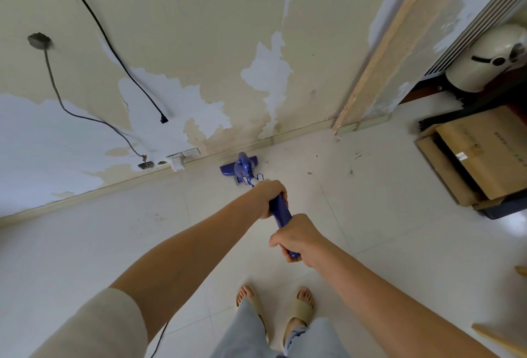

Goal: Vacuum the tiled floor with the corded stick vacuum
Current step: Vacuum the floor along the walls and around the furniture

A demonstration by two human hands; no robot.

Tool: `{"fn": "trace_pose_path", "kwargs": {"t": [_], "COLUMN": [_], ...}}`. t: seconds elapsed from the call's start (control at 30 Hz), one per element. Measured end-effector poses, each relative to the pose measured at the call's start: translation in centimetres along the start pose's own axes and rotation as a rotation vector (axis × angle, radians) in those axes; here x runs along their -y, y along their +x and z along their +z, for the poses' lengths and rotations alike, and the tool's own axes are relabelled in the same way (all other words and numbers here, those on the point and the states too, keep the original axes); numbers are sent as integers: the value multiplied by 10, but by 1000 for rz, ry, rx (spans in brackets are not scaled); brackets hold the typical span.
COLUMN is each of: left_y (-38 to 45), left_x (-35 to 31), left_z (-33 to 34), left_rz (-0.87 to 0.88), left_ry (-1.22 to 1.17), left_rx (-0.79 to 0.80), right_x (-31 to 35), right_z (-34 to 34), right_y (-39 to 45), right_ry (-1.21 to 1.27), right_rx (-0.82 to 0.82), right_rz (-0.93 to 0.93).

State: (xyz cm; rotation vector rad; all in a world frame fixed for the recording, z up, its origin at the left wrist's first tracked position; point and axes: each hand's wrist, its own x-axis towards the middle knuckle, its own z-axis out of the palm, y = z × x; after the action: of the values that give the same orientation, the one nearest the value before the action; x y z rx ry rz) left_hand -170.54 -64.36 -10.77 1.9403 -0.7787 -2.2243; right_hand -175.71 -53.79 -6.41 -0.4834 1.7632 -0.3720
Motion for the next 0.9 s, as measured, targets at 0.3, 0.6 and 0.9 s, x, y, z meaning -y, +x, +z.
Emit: {"fn": "trace_pose_path", "kwargs": {"t": [0.3, 0.6, 0.9], "left_y": [10, 4, -7], "left_x": [-29, -30, 15], "left_z": [-3, 5, 7], "left_rz": [32, 28, 7], "left_ry": [13, 64, 62], "left_rx": [-40, -51, -56], "right_x": [32, 33, -10], "right_z": [-5, -13, 4], "right_y": [22, 14, -14], "right_ry": [7, 88, 39], "right_rx": [-33, 46, 11], "right_rz": [19, 44, 21]}}
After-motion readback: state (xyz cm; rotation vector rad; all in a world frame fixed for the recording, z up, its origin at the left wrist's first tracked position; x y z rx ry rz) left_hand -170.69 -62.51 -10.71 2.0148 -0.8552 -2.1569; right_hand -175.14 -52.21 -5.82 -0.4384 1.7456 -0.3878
